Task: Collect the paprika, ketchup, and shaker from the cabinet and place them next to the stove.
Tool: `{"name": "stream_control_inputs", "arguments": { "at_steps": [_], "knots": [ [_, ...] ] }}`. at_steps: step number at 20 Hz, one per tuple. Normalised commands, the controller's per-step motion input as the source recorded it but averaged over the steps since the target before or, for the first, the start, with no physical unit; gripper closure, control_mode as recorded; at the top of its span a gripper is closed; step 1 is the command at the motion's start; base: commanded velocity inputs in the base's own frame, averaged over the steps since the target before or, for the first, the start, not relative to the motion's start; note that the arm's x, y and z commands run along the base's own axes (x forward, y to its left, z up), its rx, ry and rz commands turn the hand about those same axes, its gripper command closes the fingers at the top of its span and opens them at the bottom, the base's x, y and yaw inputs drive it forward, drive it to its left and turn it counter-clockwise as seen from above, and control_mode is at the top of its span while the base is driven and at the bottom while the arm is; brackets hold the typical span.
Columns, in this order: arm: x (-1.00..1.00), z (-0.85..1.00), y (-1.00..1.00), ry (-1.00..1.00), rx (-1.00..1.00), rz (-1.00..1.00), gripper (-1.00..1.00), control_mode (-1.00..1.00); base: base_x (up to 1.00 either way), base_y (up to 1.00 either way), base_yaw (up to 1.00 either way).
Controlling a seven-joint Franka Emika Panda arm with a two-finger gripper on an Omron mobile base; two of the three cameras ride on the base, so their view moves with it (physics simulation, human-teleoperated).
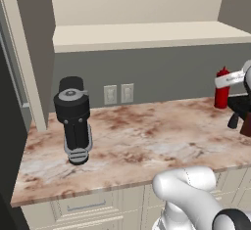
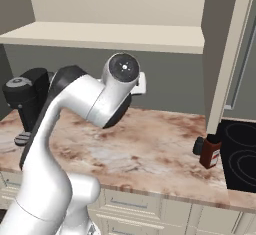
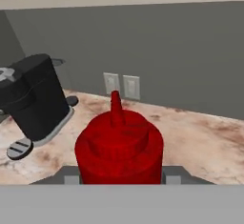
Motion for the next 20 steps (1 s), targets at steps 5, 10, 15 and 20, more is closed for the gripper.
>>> {"name": "stream_control_inputs", "arguments": {
  "at_steps": [5,10,15,20],
  "knots": [
    [-0.12,-0.52,-0.98,0.0,-0.05,0.03,1.0,-1.0,0.0,0.0,0.0],
    [-0.46,-0.72,-0.81,-0.01,-0.02,0.02,1.0,-1.0,0.0,0.0,0.0],
    [-0.49,-0.63,-0.56,-0.01,0.0,0.0,1.0,-1.0,0.0,0.0,0.0],
    [0.06,-0.29,-0.27,-0.03,0.0,0.0,1.0,-1.0,0.0,0.0,0.0]
  ]
}}
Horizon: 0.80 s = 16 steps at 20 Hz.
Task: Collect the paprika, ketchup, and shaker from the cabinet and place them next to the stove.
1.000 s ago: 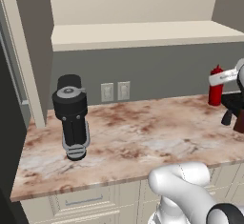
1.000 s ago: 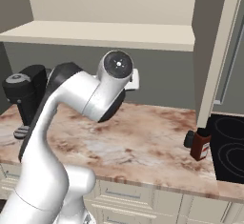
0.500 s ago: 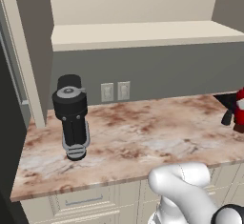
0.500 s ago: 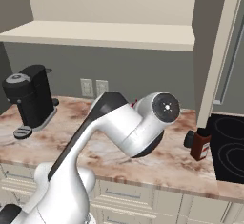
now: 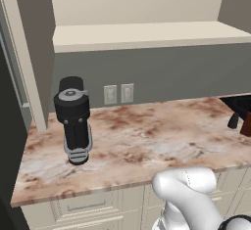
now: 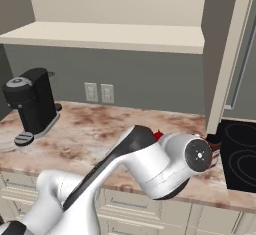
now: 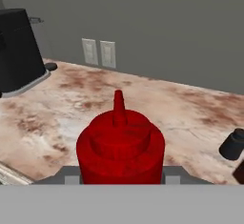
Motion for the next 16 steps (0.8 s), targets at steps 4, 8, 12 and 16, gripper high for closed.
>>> {"name": "stream_control_inputs", "arguments": {
  "at_steps": [4,8,12,16],
  "knots": [
    [0.52,-0.31,-0.15,0.0,0.01,0.07,1.0,-1.0,0.0,0.0,0.0],
    [0.44,-0.31,-0.15,-0.02,0.03,0.14,1.0,-1.0,0.0,0.0,0.0],
    [0.2,-0.39,-0.22,0.0,0.0,0.12,1.0,-1.0,0.0,0.0,0.0],
    [0.01,-0.36,-0.42,0.0,0.0,0.04,1.0,-1.0,0.0,0.0,0.0]
  ]
}}
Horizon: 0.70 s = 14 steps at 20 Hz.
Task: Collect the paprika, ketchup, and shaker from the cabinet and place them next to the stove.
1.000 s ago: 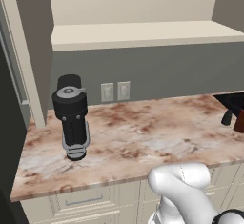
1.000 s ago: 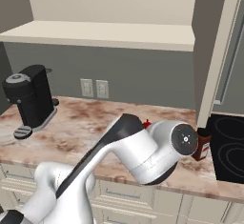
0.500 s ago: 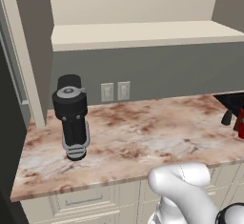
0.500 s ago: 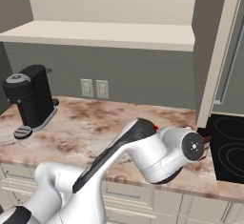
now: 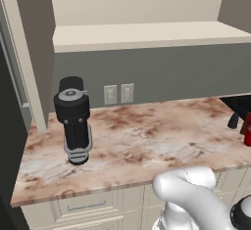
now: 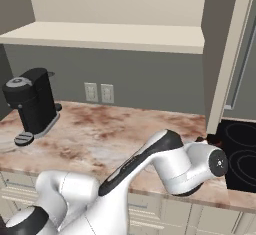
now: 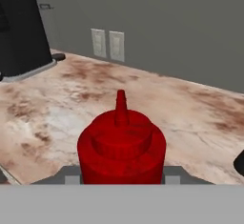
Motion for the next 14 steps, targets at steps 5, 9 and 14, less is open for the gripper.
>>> {"name": "stream_control_inputs", "arguments": {
  "at_steps": [5,9,14],
  "knots": [
    [0.0,-0.33,-0.42,0.0,0.0,0.0,1.0,-1.0,0.0,0.0,0.0],
    [0.0,-0.15,-0.55,0.0,0.03,0.0,1.0,-1.0,0.0,0.0,0.0],
    [0.0,-0.32,-0.51,0.0,0.0,0.0,1.0,-1.0,0.0,0.0,0.0]
  ]
}}
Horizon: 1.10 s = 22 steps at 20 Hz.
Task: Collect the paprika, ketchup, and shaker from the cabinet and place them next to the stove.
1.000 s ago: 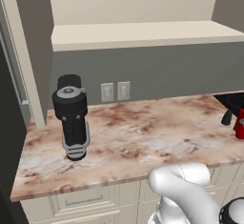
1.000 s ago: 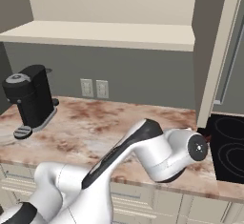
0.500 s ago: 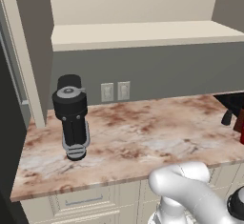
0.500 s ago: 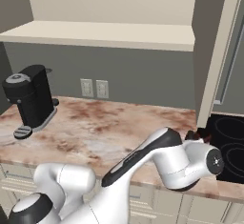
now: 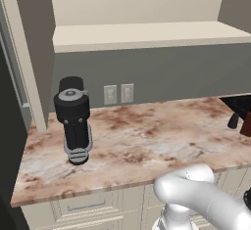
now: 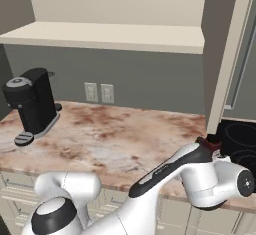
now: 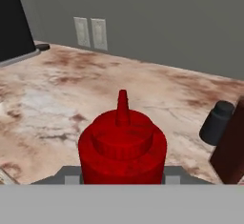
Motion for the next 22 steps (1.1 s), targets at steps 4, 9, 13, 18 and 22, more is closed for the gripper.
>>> {"name": "stream_control_inputs", "arguments": {
  "at_steps": [4,9,13,18,22],
  "knots": [
    [0.13,-0.36,-0.41,-0.01,0.0,0.0,1.0,-1.0,0.0,0.0,0.0],
    [0.22,-0.25,-0.3,-0.03,0.02,0.01,1.0,-1.0,0.0,0.0,0.0],
    [0.19,-0.2,-0.27,-0.04,0.02,0.01,1.0,-1.0,0.0,0.0,0.0],
    [0.16,-0.22,-0.07,-0.01,0.0,0.01,1.0,-1.0,0.0,0.0,0.0],
    [0.1,-0.21,0.0,0.0,0.02,0.01,1.0,-1.0,0.0,0.0,0.0]
  ]
}}
